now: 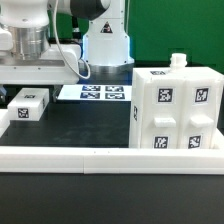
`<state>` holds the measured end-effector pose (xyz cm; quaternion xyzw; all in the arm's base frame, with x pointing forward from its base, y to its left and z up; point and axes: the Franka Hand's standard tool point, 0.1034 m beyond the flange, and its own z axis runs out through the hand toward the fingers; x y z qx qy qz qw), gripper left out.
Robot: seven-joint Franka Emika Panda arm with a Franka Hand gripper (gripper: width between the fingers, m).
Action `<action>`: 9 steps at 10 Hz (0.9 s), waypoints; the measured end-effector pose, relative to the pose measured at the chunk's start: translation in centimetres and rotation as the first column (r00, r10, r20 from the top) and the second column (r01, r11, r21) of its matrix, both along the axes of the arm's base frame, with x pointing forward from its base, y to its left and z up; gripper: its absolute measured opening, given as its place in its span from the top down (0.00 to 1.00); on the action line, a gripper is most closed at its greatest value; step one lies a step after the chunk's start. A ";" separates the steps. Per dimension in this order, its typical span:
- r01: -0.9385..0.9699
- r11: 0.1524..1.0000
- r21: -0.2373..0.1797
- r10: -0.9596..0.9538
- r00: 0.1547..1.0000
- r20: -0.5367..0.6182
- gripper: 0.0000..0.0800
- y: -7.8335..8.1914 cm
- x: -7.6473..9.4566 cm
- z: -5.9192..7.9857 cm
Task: Assemble cabinet
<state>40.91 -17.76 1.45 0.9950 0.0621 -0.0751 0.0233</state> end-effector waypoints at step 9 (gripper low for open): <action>-0.017 1.000 0.016 0.017 1.000 0.018 0.30 0.7 1.1 2.5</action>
Offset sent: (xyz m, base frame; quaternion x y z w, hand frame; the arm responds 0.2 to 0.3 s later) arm 0.0000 0.0000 0.0000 0.0000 0.0000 0.0000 1.0000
